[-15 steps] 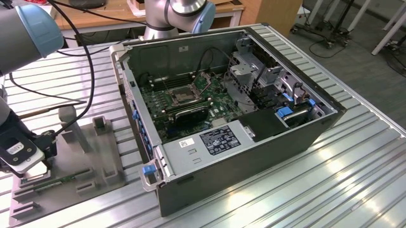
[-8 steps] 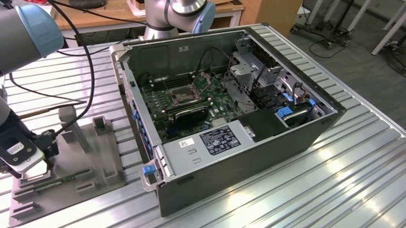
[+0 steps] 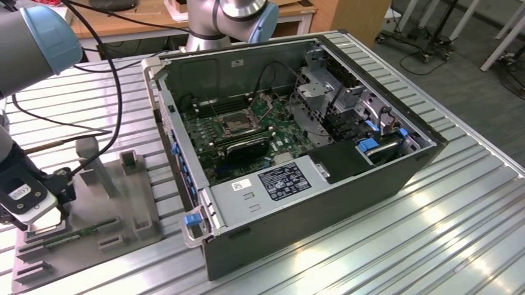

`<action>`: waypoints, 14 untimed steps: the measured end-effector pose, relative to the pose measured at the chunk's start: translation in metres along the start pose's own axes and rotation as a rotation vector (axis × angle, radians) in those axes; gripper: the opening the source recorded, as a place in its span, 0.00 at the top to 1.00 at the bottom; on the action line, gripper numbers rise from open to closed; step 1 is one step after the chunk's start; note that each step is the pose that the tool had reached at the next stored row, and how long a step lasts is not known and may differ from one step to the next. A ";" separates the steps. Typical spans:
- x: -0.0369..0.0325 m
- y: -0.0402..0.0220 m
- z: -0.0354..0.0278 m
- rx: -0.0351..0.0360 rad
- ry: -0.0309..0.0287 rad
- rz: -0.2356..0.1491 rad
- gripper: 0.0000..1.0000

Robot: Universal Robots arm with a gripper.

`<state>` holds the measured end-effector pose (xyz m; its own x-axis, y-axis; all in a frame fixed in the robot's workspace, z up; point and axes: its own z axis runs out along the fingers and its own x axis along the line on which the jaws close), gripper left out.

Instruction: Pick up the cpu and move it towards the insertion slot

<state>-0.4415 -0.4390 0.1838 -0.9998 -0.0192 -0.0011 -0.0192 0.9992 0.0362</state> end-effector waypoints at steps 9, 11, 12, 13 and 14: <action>0.0000 0.0000 -0.0007 0.0002 0.0004 0.000 0.35; 0.0000 0.0000 0.0004 0.0001 0.0001 0.000 0.35; 0.0000 0.0000 0.0004 0.0002 0.0003 0.000 0.35; 0.0000 0.0000 0.0004 0.0002 0.0004 0.000 0.35; 0.0000 0.0000 0.0005 0.0002 0.0003 0.000 0.35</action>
<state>-0.4416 -0.4390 0.1832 -0.9998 -0.0192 -0.0008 -0.0192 0.9992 0.0360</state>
